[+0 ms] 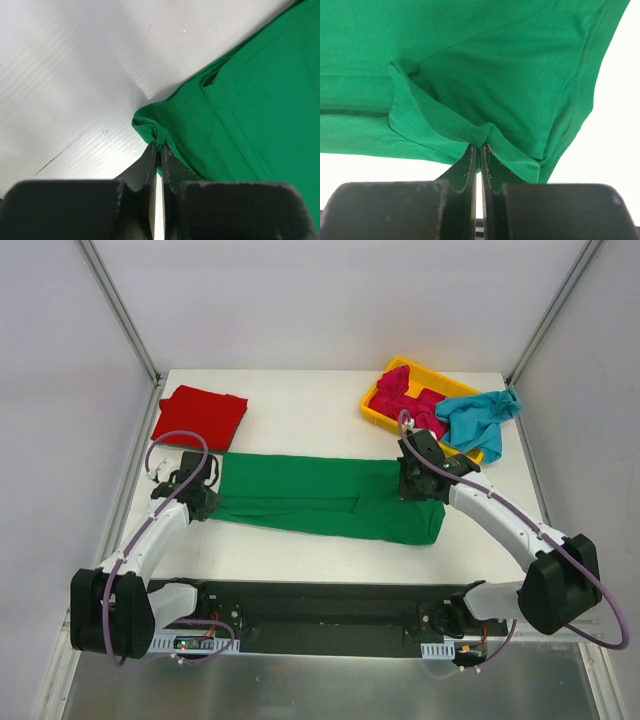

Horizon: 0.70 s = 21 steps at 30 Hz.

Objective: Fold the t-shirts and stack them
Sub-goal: Fold the other side of the tshirt into a rectangle

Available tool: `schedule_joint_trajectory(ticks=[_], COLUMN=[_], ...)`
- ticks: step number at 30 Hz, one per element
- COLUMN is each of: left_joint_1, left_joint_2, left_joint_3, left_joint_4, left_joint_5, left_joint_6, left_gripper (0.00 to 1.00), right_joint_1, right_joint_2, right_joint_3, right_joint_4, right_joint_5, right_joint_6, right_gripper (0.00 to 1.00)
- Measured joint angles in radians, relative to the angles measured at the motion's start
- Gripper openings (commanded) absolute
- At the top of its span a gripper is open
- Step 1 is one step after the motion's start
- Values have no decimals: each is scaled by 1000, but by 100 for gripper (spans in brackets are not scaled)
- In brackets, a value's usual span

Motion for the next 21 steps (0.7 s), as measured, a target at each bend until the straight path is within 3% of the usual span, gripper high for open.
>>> schedule_joint_trajectory(ticks=[18, 21], left_joint_1=[0, 0], left_joint_2=[156, 200], left_joint_3=[110, 136], left_joint_4=[3, 4], left_joint_5=[-35, -35], left_joint_6=[2, 4], left_gripper=[0, 0], right_joint_1=[-114, -125], right_joint_2=[42, 73], right_joint_3=[36, 36], right_joint_4=[95, 137], right_joint_5=[-37, -41], right_joint_6=[-121, -138], right_gripper=[6, 11])
